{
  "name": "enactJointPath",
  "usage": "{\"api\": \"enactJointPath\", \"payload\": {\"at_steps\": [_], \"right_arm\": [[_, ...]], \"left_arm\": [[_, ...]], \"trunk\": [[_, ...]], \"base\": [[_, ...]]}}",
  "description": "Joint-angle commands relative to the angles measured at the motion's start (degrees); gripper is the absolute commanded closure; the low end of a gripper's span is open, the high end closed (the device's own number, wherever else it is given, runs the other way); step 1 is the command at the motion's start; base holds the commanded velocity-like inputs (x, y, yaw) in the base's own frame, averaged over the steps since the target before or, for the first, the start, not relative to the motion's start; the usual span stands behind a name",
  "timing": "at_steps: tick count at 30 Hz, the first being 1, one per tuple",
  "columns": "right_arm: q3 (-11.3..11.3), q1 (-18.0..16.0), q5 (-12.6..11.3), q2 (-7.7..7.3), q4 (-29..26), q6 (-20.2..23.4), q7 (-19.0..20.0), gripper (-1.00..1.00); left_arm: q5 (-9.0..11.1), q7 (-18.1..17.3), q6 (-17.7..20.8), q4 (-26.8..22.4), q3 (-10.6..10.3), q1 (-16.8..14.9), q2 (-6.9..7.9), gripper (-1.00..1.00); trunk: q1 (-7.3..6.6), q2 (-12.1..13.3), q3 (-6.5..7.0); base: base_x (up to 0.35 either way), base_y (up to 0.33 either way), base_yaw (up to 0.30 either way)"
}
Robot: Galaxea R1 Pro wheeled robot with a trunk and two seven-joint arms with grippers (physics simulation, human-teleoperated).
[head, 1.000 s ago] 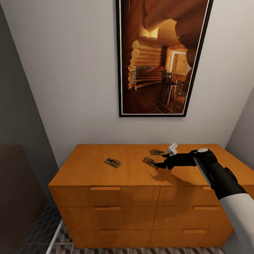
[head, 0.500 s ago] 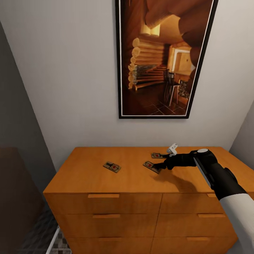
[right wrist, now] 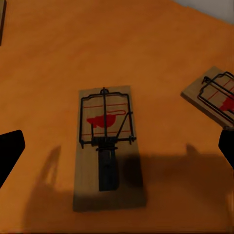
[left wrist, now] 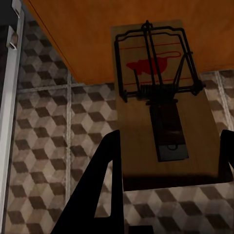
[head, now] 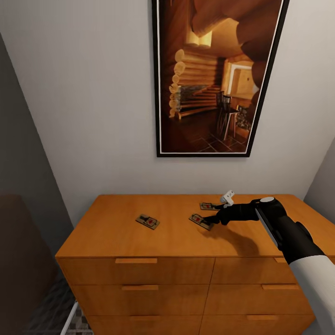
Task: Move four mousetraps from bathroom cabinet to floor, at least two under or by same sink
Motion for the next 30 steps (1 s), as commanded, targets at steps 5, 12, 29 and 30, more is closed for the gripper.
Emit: {"api": "enactJointPath", "payload": {"at_steps": [5, 12, 29, 30], "right_arm": [[0.03, -0.05, 0.45, -0.02, 0.44, 0.13, 0.35, -1.00], [0.03, -0.05, 0.45, 0.00, 0.96, 0.13, 0.35, -1.00], [1.03, -0.05, 2.36, 0.26, 1.03, -2.31, 0.05, -1.00], [1.34, -0.05, 2.54, 0.29, 1.03, -2.35, 0.02, -1.00]], "left_arm": [[-0.11, 0.50, -0.31, 0.21, -0.50, -0.07, -0.02, 1.00], [-0.13, 0.50, -0.31, 0.21, -0.50, 0.00, -0.02, 1.00], [-0.13, 0.45, -0.31, 0.21, -0.50, 0.03, -0.02, 1.00], [-0.11, 0.44, -0.31, 0.21, -0.50, 0.03, -0.02, 1.00]], "trunk": [[0.00, -0.04, -0.10], [0.00, -0.04, -0.29], [0.00, -0.04, -0.37], [0.00, -0.04, -0.37]], "base": [[0.000, 0.000, 0.000], [0.000, 0.000, 0.000], [0.000, 0.000, 0.000], [0.000, 0.000, 0.000]]}}
